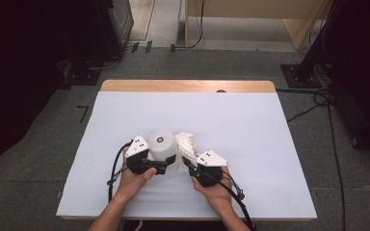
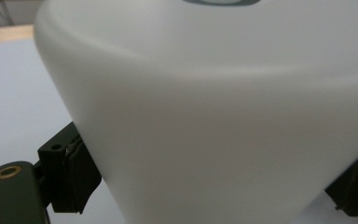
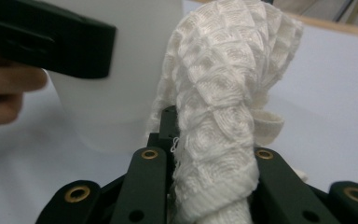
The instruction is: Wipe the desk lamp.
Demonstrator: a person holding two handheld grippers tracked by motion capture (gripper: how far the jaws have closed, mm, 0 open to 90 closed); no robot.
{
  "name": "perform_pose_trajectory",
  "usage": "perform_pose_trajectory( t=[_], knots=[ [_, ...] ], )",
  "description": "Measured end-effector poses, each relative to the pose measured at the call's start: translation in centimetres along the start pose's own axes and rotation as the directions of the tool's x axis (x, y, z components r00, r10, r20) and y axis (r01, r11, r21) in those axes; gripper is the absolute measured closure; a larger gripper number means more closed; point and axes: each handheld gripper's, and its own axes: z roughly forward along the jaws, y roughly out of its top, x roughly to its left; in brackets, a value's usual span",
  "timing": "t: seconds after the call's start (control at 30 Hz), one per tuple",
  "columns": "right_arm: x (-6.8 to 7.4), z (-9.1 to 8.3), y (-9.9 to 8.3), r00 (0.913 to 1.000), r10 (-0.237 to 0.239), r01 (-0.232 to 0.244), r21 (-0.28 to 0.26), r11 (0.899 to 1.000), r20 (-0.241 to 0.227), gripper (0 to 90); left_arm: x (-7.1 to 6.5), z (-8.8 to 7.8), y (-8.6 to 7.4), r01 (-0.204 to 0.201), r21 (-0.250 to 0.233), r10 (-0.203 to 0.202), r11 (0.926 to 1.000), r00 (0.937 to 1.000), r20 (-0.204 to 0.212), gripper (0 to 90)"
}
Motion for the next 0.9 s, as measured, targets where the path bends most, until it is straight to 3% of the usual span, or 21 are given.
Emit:
perform_pose_trajectory(
  t=[0.07,0.17,0.27,0.33,0.53,0.73,0.9],
  knots=[
    [-0.5,-0.1,0.0,0.9998,0.015,-0.015,0.0,1.0,0.01,76.2,-0.4,0.2,-0.1,-0.029,0.005,0.03,0.9996,0.9987,-0.042,8.5],
    [-1.5,-1.0,0.5,0.9986,0.039,-0.038,-0.038,0.999,0.035,76.1,-0.4,0.6,-0.4,-0.039,0.012,0.04,0.9992,0.9938,-0.103,8.5],
    [-2.7,-2.0,1.0,0.9954,0.068,-0.064,-0.073,0.995,0.067,76.1,-0.1,0.8,-0.7,-0.045,0.022,0.049,0.9987,0.9773,-0.206,8.5],
    [-3.6,-2.6,1.1,0.9917,0.092,-0.084,-0.093,0.992,0.09,76.1,0.3,0.9,-0.9,-0.037,0.022,0.041,0.9991,0.9715,-0.234,8.5],
    [-5.6,-3.9,1.3,0.9798,0.143,-0.126,-0.127,0.984,0.139,76.1,1.2,1.3,-1.7,-0.007,0.056,0.022,0.9984,0.9616,-0.273,8.4],
    [-6.3,-4.3,1.3,0.9759,0.151,-0.13,-0.136,0.982,0.158,76.1,1.0,1.6,-2.0,-0.026,0.078,0.046,0.9966,0.9627,-0.266,8.4],
    [-6.1,-4.2,1.3,0.9764,0.148,-0.127,-0.135,0.983,0.157,76.1,1.4,1.4,-2.3,0.021,0.077,0.0,0.9968,0.9659,-0.259,7.3]
  ],
)
